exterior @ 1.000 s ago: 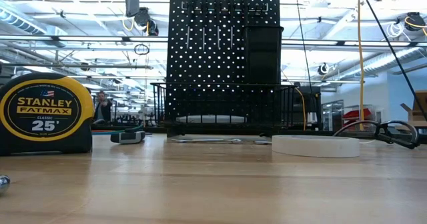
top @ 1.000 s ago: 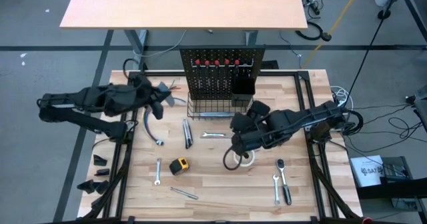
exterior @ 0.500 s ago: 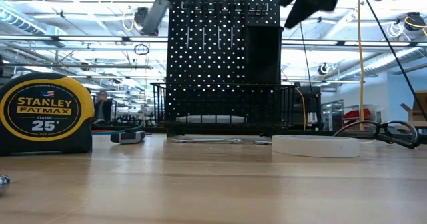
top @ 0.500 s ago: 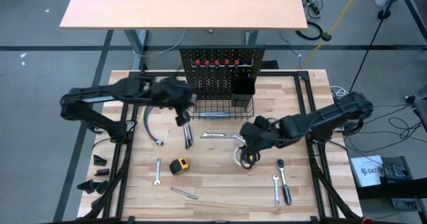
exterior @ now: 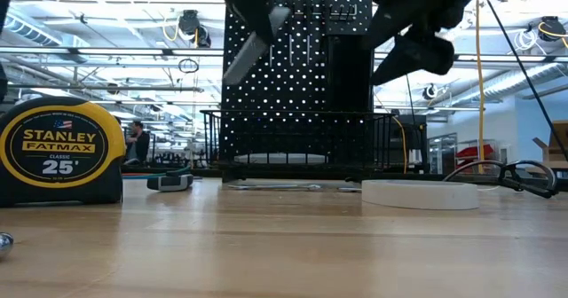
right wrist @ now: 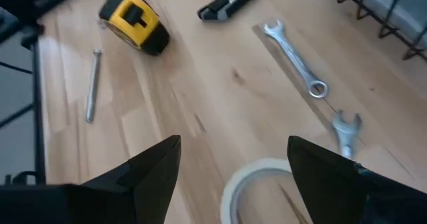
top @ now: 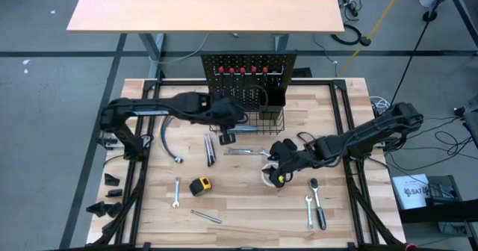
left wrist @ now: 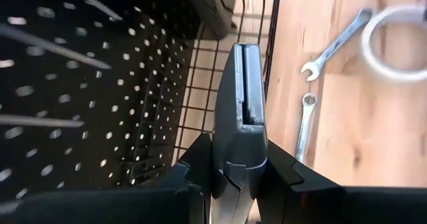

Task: Hang tools onto peg board
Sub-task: Put the silver utility knife into the pegboard basket

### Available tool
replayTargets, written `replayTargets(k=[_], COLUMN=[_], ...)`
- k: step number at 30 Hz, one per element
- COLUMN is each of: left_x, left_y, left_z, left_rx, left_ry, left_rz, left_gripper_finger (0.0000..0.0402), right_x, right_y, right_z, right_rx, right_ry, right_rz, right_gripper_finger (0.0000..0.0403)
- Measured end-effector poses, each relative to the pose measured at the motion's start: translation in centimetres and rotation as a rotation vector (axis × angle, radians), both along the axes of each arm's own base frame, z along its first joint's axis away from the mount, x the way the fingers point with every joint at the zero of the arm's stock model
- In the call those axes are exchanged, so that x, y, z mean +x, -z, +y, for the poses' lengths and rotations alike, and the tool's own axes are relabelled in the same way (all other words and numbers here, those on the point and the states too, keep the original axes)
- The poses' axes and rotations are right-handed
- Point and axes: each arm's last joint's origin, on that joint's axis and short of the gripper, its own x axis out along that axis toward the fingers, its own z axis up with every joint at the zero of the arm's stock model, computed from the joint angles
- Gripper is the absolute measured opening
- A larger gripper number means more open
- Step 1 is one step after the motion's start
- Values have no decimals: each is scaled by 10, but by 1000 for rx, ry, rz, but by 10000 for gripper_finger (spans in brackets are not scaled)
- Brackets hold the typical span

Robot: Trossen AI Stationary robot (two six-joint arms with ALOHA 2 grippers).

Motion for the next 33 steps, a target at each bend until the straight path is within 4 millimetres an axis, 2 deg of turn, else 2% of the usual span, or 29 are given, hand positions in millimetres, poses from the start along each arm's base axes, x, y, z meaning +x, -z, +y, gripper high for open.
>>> replayTargets(k=[9, 15, 20, 27, 33], left_x=[27, 40, 45, 45, 45], left_y=[42, 70, 82, 84, 84], left_z=[8, 17, 19, 19, 19], left_rx=[149, 165, 180, 177, 175], left_ry=[40, 54, 51, 48, 43], left_rz=[167, 262, 300, 304, 301], left_gripper_finger=[66, 66, 66, 69, 162], right_x=[2, 2, 2, 2, 2], right_y=[6, 7, 7, 7, 7], right_z=[-2, -3, -3, -3, -3], right_rx=[18, 16, 17, 12, 4], right_ry=[8, 12, 11, 4, -3], right_rz=[-70, -68, -68, -67, -66], right_gripper_finger=[270, 270, 270, 270, 270])
